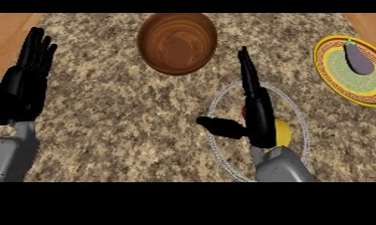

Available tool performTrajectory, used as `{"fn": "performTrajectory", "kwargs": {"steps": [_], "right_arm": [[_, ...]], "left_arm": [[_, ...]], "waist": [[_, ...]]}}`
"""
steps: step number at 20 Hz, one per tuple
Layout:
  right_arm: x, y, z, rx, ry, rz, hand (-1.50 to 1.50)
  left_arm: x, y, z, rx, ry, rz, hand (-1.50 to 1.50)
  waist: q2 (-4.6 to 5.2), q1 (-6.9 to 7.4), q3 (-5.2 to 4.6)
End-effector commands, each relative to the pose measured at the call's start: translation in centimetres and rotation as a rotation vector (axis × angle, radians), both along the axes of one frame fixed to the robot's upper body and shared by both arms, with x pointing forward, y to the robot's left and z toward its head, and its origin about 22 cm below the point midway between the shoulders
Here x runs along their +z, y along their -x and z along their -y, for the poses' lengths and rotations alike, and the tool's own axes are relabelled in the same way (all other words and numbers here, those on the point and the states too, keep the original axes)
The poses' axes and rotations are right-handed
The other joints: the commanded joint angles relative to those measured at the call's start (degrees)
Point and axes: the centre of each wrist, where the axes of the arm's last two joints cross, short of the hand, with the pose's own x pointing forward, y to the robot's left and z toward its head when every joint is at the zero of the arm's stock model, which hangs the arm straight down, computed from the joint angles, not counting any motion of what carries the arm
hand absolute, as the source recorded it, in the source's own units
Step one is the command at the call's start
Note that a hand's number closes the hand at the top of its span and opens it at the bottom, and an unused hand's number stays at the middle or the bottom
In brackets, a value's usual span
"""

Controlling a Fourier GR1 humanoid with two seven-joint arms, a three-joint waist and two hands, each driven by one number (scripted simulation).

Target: Pick the tomato from the placemat and place it in the bowl

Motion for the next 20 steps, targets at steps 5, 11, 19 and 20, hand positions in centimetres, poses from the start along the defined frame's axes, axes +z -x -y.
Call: {"fn": "performTrajectory", "kwargs": {"steps": [5, 11, 19, 20], "right_arm": [[4.3, 1.3, 0.6, -0.196, 0.305, -0.116, -1.50], [6.3, 4.0, 1.2, -0.182, 0.590, -0.432, -1.50], [12.3, 5.0, 0.5, -0.112, 0.795, -0.688, -1.50], [13.5, 6.0, 0.6, -0.107, 0.776, -0.690, -1.50]], "left_arm": [[-1.2, 0.8, -2.1, 0.040, -0.004, 0.007, 0.00], [0.7, 0.4, -2.4, 0.062, -0.001, 0.011, 0.00], [0.4, 0.1, -2.6, 0.017, 0.009, 0.026, 0.00], [-0.1, 0.5, -3.4, 0.017, 0.002, 0.032, 0.00]], "waist": [[-0.28, -2.68, -0.16], [-0.37, -2.95, -0.06], [0.56, -0.69, 0.15], [0.44, -0.76, 0.15]]}}
